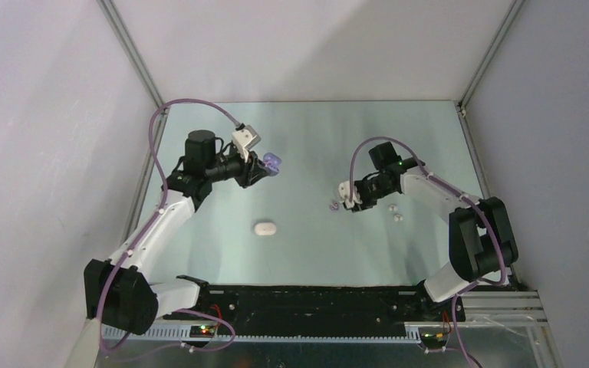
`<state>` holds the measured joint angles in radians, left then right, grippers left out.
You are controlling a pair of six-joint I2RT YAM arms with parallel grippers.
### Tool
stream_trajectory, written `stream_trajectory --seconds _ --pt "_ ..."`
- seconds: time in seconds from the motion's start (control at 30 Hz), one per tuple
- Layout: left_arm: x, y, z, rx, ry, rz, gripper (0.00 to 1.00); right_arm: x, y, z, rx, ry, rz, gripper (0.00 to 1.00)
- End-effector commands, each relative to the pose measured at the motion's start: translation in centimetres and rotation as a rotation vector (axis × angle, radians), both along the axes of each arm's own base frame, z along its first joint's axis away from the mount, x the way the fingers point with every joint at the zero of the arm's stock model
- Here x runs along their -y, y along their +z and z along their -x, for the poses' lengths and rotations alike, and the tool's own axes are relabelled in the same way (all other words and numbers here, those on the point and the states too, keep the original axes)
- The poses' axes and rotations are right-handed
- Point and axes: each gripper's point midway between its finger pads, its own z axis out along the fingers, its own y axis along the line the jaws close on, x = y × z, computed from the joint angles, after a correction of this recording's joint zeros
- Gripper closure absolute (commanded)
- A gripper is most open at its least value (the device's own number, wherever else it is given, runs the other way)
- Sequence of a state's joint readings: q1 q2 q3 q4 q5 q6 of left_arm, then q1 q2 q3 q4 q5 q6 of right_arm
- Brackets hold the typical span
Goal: Insert the wireless bluetooth earbuds into the charging case
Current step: Adjust the earbud at the center of the board.
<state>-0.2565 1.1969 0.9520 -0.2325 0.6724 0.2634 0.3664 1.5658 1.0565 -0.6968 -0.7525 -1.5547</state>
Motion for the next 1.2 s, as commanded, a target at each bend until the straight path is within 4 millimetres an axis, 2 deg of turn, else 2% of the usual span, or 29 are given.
stream_trajectory --seconds 0.0,0.17,0.43,0.6,0.77,1.17 --pt "-0.5 0.8 -0.1 0.050 0.011 -0.014 1.00 -1.7 -0.1 0.0 0.258 0.302 -0.035 0.60" --pt "-0.8 0.6 -0.2 0.052 0.021 -0.025 1.00 -2.4 -1.7 0.6 0.260 0.377 -0.011 0.59" --pt "-1.1 0.5 -0.7 0.048 0.036 -0.032 1.00 -2.6 -4.6 -1.7 0.290 0.353 0.074 0.57" --pt "-1.3 0.5 -1.1 0.043 0.045 -0.032 1.00 -2.5 -5.2 -2.3 0.303 0.356 0.092 0.56" --pt "-1.4 0.4 -1.4 0.037 0.053 -0.030 1.00 -1.9 -6.3 -2.4 0.255 0.355 0.142 0.61" --pt "-1.7 0.1 -2.1 0.024 0.071 -0.016 1.00 -1.9 -6.9 -3.8 0.236 0.338 0.170 0.62"
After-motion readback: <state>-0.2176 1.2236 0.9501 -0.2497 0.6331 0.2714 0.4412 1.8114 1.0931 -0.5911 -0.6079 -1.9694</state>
